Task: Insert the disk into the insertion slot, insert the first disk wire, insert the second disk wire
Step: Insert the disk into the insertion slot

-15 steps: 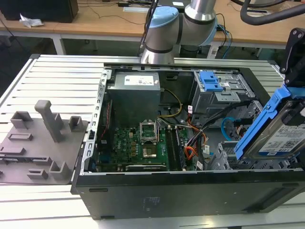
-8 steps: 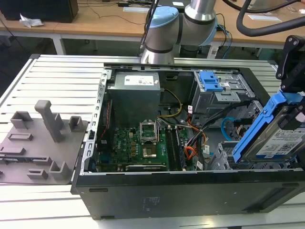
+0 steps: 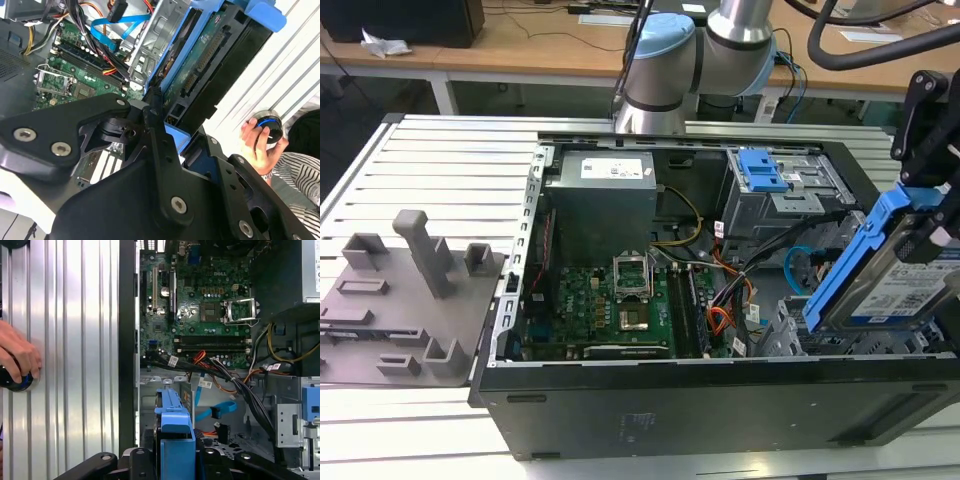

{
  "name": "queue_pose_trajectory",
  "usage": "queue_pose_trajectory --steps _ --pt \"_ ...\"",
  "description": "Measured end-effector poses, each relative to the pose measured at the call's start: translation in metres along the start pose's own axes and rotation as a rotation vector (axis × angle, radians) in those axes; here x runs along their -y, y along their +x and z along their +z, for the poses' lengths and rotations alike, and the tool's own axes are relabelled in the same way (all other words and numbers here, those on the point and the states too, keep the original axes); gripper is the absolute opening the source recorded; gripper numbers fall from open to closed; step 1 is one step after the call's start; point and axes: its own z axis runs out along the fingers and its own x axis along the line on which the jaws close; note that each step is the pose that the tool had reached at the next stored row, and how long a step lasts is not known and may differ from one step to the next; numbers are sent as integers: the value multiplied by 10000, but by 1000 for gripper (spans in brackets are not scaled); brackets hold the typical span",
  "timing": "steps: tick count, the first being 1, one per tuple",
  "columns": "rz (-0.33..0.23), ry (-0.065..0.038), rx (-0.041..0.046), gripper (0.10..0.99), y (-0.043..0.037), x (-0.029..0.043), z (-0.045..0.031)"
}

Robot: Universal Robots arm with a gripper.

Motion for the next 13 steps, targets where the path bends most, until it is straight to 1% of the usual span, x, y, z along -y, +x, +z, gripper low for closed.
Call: queue_pose_trajectory --steps 2,6,7,12,13 --pt "0 0 1 365 -51 -1 4" --pt "3 -1 -7 365 -71 0 39" --pt "1 -1 2 365 -85 1 44" --pt "-17 14 5 365 -139 -30 42" --pt "-21 22 5 365 -160 -35 37"
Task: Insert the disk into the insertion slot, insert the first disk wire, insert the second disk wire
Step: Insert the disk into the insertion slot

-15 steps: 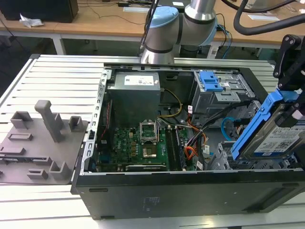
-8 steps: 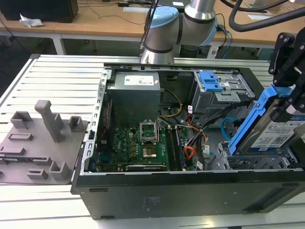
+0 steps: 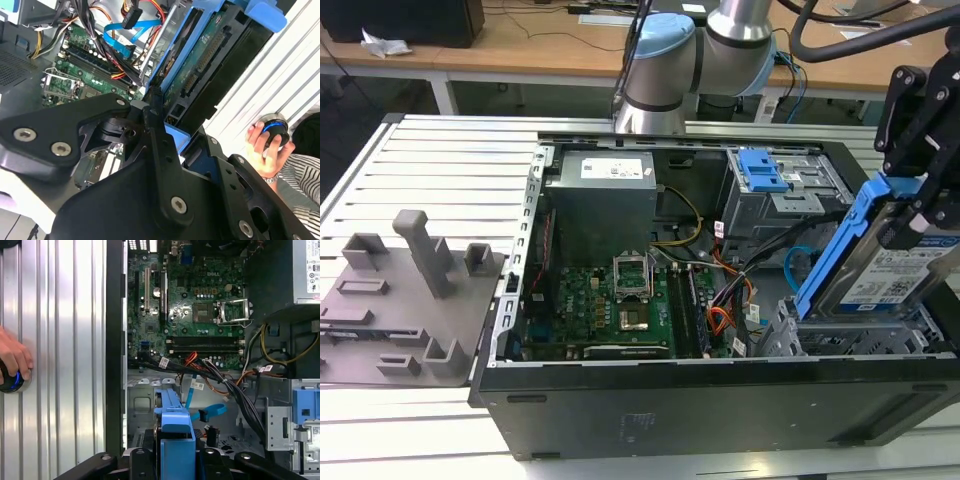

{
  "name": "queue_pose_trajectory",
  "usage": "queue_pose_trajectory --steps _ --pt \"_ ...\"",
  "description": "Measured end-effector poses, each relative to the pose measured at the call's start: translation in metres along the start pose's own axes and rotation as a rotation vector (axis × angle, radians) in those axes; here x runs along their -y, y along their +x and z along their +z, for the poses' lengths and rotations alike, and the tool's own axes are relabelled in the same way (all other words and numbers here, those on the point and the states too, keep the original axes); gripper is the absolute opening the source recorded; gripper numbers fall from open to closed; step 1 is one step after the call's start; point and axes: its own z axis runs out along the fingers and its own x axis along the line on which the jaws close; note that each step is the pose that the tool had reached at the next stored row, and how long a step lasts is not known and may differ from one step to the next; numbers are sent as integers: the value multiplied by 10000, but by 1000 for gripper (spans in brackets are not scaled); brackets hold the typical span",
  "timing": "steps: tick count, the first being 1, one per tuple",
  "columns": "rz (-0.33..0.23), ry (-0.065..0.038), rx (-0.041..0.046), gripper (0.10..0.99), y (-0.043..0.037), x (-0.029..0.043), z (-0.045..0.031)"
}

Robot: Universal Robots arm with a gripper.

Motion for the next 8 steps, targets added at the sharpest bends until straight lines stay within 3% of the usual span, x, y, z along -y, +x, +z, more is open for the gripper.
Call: queue_pose_trajectory --steps 3,8 --pt "-41 4 50 365 -31 -13 0" --pt "-42 1 52 365 -9 -39 23"
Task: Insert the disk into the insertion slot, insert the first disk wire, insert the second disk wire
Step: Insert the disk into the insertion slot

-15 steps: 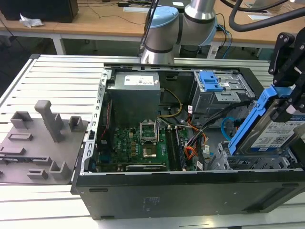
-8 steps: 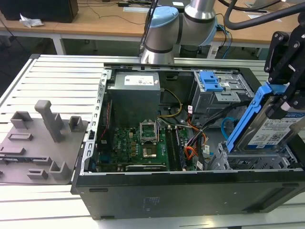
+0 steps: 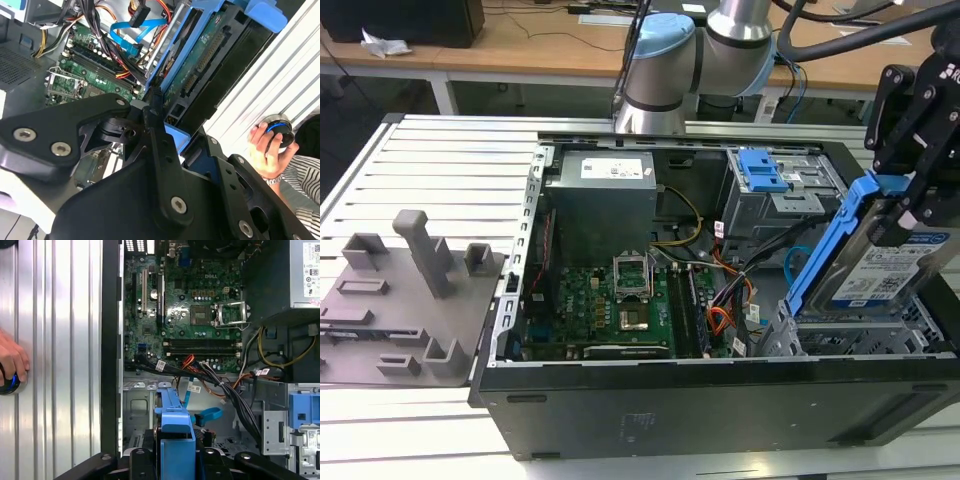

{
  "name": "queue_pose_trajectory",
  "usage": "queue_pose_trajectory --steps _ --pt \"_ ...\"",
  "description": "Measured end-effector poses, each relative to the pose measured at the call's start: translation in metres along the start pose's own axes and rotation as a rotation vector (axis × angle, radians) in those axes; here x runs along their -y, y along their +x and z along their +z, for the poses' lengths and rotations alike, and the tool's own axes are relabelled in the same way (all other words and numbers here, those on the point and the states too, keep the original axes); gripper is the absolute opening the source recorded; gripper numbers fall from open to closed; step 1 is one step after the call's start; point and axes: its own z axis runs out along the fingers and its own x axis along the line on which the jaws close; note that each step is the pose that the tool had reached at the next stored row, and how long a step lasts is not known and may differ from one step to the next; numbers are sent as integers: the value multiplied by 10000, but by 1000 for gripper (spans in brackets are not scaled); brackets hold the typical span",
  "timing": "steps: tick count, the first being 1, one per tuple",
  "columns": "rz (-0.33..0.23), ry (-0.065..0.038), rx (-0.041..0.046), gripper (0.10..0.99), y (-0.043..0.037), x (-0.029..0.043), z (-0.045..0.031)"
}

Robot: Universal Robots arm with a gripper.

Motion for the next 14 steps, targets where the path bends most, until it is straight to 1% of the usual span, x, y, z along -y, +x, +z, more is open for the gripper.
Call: queue_pose_trajectory --steps 4,5,7,9,13,14 --pt "2 -6 -1 365 15 11 25" --pt "1 -6 -1 365 18 13 47" --pt "1 -6 0 365 19 15 117" --pt "0 -6 -1 365 19 17 162" --pt "1 -8 0 365 19 19 228" --pt "0 -8 0 365 19 20 262"
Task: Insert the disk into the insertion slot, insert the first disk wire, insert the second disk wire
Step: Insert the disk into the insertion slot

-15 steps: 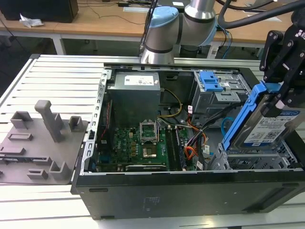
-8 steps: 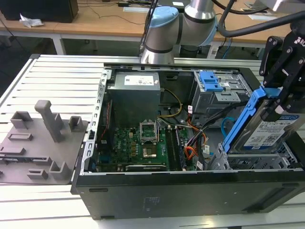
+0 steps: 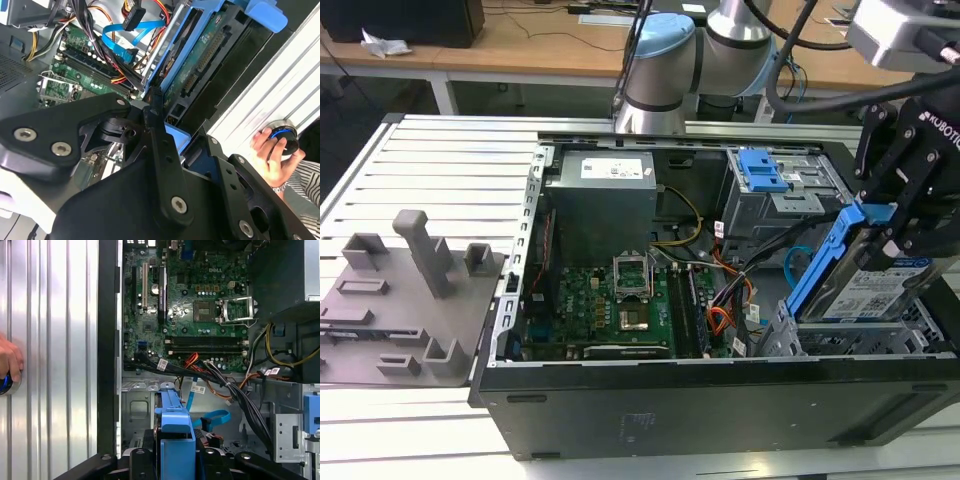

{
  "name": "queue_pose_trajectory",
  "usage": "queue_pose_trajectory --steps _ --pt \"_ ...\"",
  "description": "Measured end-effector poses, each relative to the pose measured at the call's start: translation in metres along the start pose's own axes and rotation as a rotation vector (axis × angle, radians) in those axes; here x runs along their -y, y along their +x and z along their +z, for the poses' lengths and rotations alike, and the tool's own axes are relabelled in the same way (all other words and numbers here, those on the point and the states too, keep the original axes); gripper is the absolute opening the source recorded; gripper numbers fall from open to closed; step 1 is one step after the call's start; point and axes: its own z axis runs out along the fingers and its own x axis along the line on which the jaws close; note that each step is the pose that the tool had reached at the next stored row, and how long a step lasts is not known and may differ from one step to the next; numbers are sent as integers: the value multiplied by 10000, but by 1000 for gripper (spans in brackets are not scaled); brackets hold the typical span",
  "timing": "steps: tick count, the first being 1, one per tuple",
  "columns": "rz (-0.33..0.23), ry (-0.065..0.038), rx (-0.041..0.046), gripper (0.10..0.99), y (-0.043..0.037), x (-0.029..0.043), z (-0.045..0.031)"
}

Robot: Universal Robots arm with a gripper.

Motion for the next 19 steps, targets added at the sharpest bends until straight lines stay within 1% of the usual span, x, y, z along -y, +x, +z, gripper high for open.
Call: queue_pose_trajectory --steps 2,9,14,19 --pt "1 0 -1 365 0 2 47" --pt "1 -3 0 365 1 5 138" --pt "1 -6 0 365 1 9 242" --pt "1 -6 -2 365 1 10 255"
